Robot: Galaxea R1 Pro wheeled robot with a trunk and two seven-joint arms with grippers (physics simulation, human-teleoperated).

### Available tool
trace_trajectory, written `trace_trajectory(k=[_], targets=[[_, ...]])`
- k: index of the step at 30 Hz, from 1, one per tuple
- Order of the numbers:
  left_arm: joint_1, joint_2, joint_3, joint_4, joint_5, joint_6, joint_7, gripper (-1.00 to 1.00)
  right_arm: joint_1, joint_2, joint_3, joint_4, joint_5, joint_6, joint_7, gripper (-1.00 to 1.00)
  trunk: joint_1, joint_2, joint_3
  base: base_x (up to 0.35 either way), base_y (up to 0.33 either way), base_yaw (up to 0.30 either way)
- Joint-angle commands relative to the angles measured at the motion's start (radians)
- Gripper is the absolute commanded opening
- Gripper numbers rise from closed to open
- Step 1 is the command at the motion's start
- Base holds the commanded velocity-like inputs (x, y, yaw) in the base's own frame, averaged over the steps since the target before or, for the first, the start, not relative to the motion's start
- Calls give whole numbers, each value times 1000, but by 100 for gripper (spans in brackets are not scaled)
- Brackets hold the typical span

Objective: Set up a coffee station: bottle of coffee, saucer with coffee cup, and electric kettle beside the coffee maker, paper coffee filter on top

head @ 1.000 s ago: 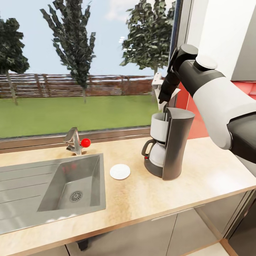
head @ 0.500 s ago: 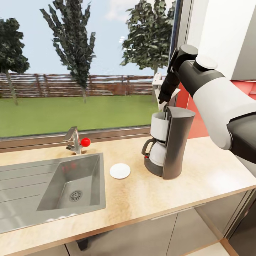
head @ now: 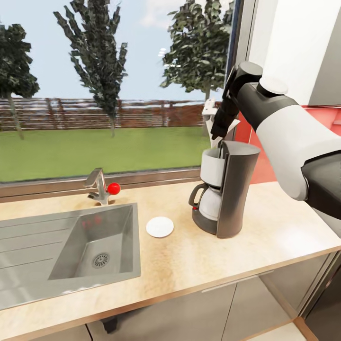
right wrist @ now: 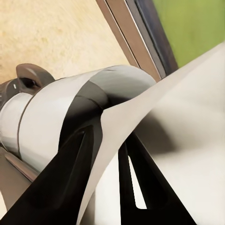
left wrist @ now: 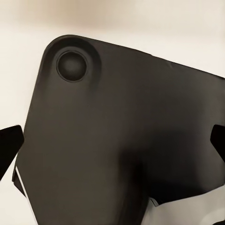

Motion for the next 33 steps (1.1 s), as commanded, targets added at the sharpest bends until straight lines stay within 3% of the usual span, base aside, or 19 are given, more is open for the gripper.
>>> trace_trajectory(k=[1, 8, 13, 22, 33], targets=[[0, -1, 3, -2, 1, -1, 0, 100, -1, 0, 2, -1, 3, 12, 5, -100, 4, -8, -4, 0, 0, 0], [0, -1, 3, -2, 1, -1, 0, 100, 0, 0, 2, -1, 3, 12, 5, -100, 4, -8, -4, 0, 0, 0], [0, -1, 3, -2, 1, -1, 0, 100, 1, 0, 2, -1, 3, 12, 5, -100, 23, -43, -20, 0, 0, 0], [0, -1, 3, -2, 1, -1, 0, 100, 3, 0, 2, -1, 3, 12, 4, -100, 23, -43, -20, 0, 0, 0], [0, -1, 3, -2, 1, -1, 0, 100, 12, 0, 3, 1, 3, 12, -43, -100, 23, -43, -20, 0, 0, 0]])
